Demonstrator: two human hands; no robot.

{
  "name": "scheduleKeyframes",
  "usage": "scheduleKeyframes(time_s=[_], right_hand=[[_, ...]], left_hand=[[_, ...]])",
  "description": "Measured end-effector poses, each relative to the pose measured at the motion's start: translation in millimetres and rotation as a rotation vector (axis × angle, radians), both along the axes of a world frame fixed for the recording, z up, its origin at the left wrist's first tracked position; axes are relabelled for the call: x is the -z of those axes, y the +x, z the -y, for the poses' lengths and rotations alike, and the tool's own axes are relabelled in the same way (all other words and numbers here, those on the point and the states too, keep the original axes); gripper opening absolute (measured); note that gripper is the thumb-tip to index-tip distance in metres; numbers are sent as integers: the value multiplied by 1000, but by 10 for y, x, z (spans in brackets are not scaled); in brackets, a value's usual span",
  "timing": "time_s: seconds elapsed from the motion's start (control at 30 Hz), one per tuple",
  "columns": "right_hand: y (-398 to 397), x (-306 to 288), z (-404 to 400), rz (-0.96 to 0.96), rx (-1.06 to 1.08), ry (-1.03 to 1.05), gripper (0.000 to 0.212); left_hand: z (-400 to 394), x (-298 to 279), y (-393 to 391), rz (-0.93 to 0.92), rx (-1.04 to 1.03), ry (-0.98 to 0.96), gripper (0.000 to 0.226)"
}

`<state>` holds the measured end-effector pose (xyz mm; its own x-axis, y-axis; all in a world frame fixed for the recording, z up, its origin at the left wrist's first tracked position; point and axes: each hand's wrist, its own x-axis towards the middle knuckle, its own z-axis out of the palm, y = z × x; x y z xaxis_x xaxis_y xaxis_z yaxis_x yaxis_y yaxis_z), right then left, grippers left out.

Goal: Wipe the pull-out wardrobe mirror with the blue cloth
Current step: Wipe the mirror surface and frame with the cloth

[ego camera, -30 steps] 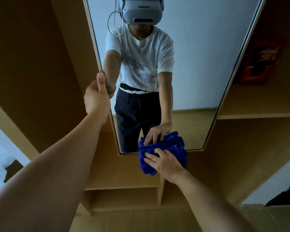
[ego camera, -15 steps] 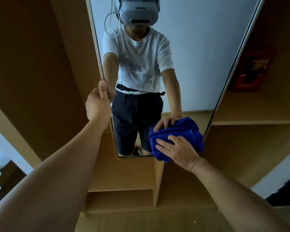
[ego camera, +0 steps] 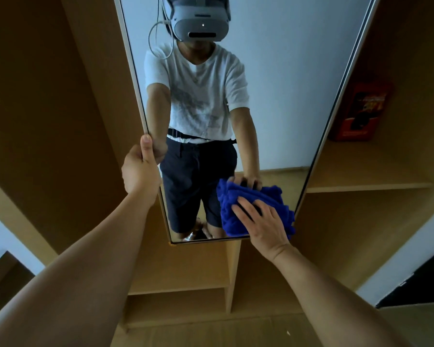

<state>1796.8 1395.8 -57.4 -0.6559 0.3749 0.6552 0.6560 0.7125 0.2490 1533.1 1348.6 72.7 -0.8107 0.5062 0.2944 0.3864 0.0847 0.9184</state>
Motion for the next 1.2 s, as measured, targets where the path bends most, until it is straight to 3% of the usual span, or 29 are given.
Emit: scheduleKeyframes(time_s=[0.13,0.4,0.67,0.93,1.2], right_hand=[[186,-69,-10,-39,27,-78,74],[272,-835,-255,-391,181,-2,74],[233,-584,-211,-866,456,-226,89],[167,-54,-56,-854,613,-436,84],[44,431,133,-862,844,-808,69]], left_hand=[[6,-4,5,5,-5,-15,50],[6,14,48,75,-35,47,56],[27,-2,103,115,-47,69,50],[-4,-1,113,105,-67,61,58],[-12,-8,114,74,-94,40,43]])
